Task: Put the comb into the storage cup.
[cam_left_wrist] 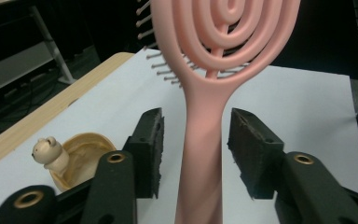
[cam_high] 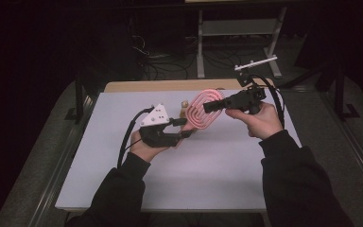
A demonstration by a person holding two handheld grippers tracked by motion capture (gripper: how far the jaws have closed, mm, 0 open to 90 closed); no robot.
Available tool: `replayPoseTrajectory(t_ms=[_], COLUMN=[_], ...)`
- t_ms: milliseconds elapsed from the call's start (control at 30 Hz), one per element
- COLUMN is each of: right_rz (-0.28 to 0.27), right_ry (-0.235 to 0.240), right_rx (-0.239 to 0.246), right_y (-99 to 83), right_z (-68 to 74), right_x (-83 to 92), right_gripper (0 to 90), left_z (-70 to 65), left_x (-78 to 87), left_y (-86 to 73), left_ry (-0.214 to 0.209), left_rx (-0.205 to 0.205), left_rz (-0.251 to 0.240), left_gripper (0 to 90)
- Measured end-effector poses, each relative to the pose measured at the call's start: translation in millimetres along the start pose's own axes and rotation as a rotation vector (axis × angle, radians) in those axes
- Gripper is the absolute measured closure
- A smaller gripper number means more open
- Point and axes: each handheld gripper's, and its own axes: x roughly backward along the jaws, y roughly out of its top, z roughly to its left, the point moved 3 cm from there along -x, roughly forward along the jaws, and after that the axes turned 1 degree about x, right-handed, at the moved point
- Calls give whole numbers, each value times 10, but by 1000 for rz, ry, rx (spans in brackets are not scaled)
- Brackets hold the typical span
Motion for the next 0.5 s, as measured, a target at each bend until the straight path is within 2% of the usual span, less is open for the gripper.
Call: replayPoseTrajectory(t_ms=[233, 500], right_rz=[8, 0], right_ry=[-47, -91], right_rx=[34, 67], right_y=[28, 82], right_z=[28, 67], right_x=[36, 119], right_gripper=[619, 619], left_z=[39, 109], left_x=[55, 165], left_y=[-68, -178], left_ry=[2, 0], left_rx=[27, 61], left_rz=[-2, -7], left_gripper=[477, 451])
